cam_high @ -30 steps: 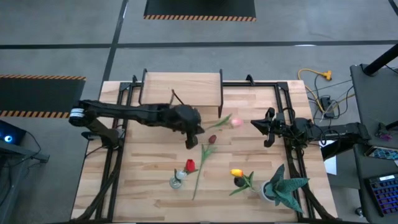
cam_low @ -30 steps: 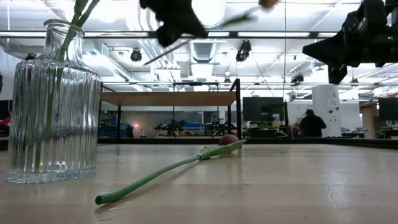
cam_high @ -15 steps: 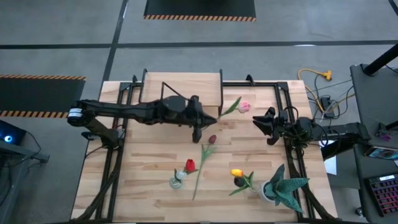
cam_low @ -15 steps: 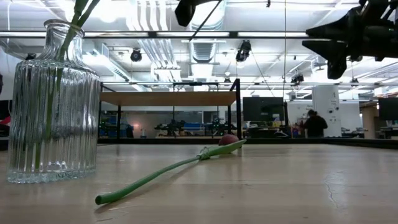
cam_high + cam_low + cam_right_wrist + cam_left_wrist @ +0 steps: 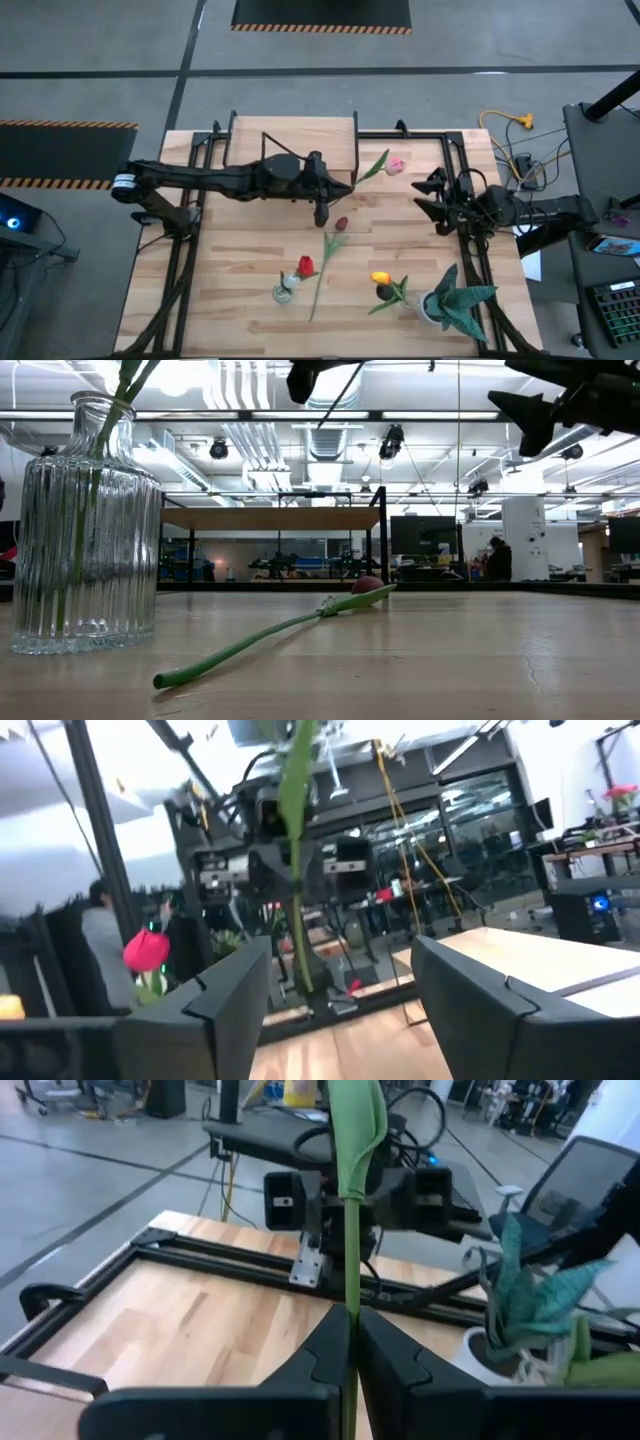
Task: Pick and place flowers into a vace then onto a shelf
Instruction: Put the light red flower into the right transparent vase
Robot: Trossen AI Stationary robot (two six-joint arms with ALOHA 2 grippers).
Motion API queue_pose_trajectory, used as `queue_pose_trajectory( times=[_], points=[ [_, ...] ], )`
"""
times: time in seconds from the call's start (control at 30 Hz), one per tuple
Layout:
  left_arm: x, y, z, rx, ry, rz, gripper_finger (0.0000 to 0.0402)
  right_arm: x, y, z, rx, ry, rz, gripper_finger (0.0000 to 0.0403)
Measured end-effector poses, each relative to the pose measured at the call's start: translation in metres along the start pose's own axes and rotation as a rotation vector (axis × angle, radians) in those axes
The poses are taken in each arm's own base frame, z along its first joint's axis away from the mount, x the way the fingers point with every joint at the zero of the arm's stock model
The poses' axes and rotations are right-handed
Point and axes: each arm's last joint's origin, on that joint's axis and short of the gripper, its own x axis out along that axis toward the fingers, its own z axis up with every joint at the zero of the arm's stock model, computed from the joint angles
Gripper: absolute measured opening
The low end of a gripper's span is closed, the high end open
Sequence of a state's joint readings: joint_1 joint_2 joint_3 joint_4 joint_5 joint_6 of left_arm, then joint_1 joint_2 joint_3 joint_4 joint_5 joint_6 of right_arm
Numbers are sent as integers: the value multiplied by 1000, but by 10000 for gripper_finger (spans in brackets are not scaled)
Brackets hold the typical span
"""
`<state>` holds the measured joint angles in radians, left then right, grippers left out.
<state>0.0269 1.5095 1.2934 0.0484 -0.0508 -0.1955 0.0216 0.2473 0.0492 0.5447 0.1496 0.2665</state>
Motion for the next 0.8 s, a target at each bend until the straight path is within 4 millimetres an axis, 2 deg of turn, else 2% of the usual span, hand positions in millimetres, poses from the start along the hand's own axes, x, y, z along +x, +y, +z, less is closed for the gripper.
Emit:
queue_pose_trajectory(
  times=[0.13, 0.3, 0.63, 0.8],
  points=[
    [1, 1, 1, -2, -21, 8, 0, 14, 6, 14, -57, 30, 0, 233],
    [3, 4, 1, -3, -24, 13, 0, 42, 15, 36, -117, 41, -25, 233],
    [4, 2, 4, -6, -70, 4, 0, 105, 27, 49, -106, 136, -95, 233],
    [6, 1, 5, -7, -94, -3, 0, 127, 31, 50, -126, 154, -102, 231]
  ],
)
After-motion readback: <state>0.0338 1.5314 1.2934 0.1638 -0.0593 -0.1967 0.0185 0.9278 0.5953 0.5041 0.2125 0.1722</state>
